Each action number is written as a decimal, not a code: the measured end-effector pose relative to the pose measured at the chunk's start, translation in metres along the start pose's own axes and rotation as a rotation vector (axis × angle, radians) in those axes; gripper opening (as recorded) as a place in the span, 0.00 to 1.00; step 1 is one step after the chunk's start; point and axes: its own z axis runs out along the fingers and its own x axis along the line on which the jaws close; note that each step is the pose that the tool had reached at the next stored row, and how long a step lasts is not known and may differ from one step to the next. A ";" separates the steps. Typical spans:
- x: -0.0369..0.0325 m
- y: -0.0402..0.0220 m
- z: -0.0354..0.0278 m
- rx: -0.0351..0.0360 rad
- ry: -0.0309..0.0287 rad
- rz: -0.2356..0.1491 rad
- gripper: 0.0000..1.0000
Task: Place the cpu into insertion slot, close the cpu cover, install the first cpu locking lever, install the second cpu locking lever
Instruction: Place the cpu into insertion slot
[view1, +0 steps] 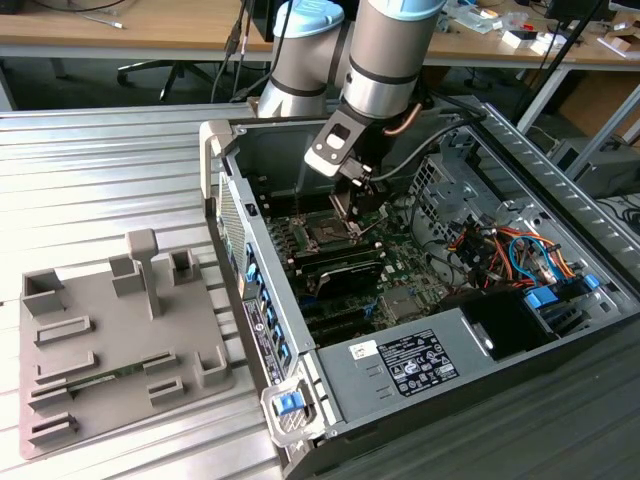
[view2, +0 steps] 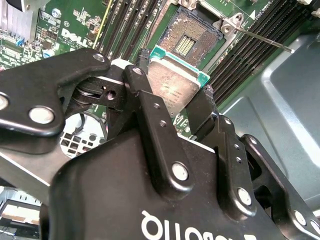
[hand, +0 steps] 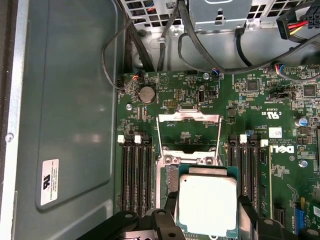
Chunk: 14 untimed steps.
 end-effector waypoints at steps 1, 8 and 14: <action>0.0000 0.0000 0.0001 0.0000 0.0000 0.000 0.55; 0.0000 -0.0002 0.0014 0.0000 -0.0001 0.000 0.55; -0.0001 -0.0003 0.0026 0.0001 -0.0001 0.000 0.55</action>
